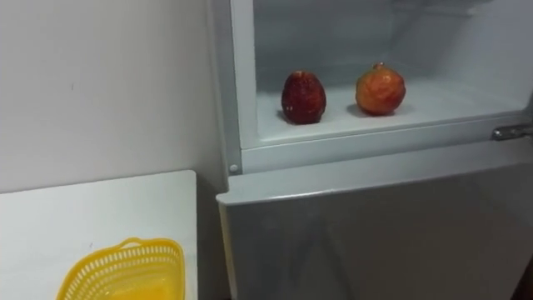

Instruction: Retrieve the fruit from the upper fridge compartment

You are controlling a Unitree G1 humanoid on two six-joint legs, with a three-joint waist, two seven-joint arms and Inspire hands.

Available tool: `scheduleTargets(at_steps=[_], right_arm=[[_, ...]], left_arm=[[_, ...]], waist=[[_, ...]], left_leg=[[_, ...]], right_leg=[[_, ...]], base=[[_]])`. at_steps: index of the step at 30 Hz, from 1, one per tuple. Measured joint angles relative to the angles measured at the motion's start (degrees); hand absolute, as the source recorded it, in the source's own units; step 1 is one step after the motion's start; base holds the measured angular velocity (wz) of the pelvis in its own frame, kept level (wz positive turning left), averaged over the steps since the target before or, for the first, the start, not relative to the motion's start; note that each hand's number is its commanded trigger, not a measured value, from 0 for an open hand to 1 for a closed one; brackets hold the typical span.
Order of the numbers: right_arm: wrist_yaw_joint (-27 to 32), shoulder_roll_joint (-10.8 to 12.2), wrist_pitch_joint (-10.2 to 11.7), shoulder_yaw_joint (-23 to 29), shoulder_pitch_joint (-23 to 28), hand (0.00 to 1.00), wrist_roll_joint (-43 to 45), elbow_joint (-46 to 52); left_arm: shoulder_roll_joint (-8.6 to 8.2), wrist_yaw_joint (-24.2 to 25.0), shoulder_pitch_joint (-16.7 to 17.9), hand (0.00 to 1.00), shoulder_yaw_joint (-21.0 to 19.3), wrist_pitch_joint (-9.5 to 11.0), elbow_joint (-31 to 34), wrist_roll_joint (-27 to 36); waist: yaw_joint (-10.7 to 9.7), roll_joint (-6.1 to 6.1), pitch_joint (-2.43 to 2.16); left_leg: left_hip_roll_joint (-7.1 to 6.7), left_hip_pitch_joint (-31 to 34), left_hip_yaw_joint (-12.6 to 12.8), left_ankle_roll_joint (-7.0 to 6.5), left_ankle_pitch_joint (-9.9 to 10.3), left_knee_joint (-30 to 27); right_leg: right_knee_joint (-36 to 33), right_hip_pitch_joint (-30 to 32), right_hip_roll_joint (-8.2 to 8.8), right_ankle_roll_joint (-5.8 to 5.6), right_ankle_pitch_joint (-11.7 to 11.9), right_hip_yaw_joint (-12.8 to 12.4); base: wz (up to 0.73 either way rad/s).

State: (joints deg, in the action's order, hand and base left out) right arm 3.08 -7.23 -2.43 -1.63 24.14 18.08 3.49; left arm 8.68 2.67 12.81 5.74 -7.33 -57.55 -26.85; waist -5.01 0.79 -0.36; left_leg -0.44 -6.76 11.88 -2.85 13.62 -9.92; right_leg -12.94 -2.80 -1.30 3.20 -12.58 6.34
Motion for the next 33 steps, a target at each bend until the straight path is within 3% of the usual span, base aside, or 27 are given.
scheduleTargets(at_steps=[5, 10, 18, 21, 24, 26, 28, 33], right_arm=[[3.3, -0.1, 1.4, -0.5, 0.1, 0.0, 0.2, 11.8], [7.5, -0.1, 5.2, -0.8, -1.6, 0.0, 0.9, 20.5], [15.6, -0.2, 9.7, -2.8, -7.1, 0.0, 4.7, 22.7], [18.1, -1.5, 10.0, -2.9, -9.0, 0.0, 4.7, 24.3], [20.7, -3.5, 10.9, -2.2, -11.6, 0.0, 4.7, 26.9], [22.7, -4.6, 12.0, -1.5, -13.2, 0.0, 4.7, 27.3], [24.8, -5.8, 13.0, -1.5, -14.7, 0.0, 4.6, 27.3], [25.8, -7.8, 13.0, -1.5, -17.5, 0.0, 3.2, 26.1]], left_arm=[[0.72, -0.1, -0.9, 0.0, 2.6, 1.6, -2.7, 0.4], [1.3, -0.1, -1.1, 0.0, 5.0, 2.9, -3.3, 0.4], [1.54, 0.0, -2.7, 0.0, 8.3, 4.2, -6.8, 0.5], [1.5, 0.3, -3.0, 0.0, 9.2, 4.5, -7.3, 0.5], [1.55, 0.4, -3.0, 0.0, 7.8, 5.0, -8.1, 0.5], [1.68, 0.5, -3.2, 0.0, 7.1, 5.2, -8.9, 0.5], [2.2, 0.8, -3.1, 0.0, 6.9, 5.3, -9.0, 1.8], [3.47, 0.7, -3.2, 0.0, 6.8, 5.3, -8.8, 2.5]], waist=[[-1.0, 0.07, -0.16], [-1.0, 0.22, -0.05], [-0.1, -0.06, -0.03], [0.6, -0.07, -0.17], [0.9, -0.08, -0.16], [1.0, -0.33, -0.15], [1.2, -1.34, 0.25], [2.5, -3.17, 0.22]], left_leg=[[0.05, 0.6, 1.1, -0.01, 0.0, 0.0], [0.15, 0.0, 2.5, -0.01, 0.0, 0.4], [0.36, 0.2, 2.2, 0.01, 0.1, 0.5], [0.4, 0.7, 2.1, 0.02, 0.1, 0.4], [0.48, 1.0, 2.0, 0.04, 0.1, 0.2], [0.5, 1.0, 1.5, 0.07, 0.0, 0.0], [0.54, 0.7, 0.9, 0.1, 0.0, -0.4], [0.55, 0.5, 0.0, 0.19, 0.0, -0.6]], right_leg=[[-0.2, 0.9, -0.1, -0.11, 0.4, -0.9], [-0.8, 0.9, -0.46, -0.24, 0.5, -2.4], [-0.7, 1.6, -0.84, -0.1, 0.7, -2.7], [-0.7, 1.6, -0.85, -0.01, 0.9, -2.4], [-0.5, 1.5, -0.85, 0.06, 1.2, -2.0], [0.5, 0.6, -0.84, 0.09, 1.4, -1.4], [1.4, -0.5, -0.83, 0.14, 1.6, -0.9], [1.5, -0.3, -0.76, 0.21, 1.5, -0.1]], base=[[-0.13], [-0.14], [-0.01], [0.0], [0.04], [0.15], [0.14], [0.08]])
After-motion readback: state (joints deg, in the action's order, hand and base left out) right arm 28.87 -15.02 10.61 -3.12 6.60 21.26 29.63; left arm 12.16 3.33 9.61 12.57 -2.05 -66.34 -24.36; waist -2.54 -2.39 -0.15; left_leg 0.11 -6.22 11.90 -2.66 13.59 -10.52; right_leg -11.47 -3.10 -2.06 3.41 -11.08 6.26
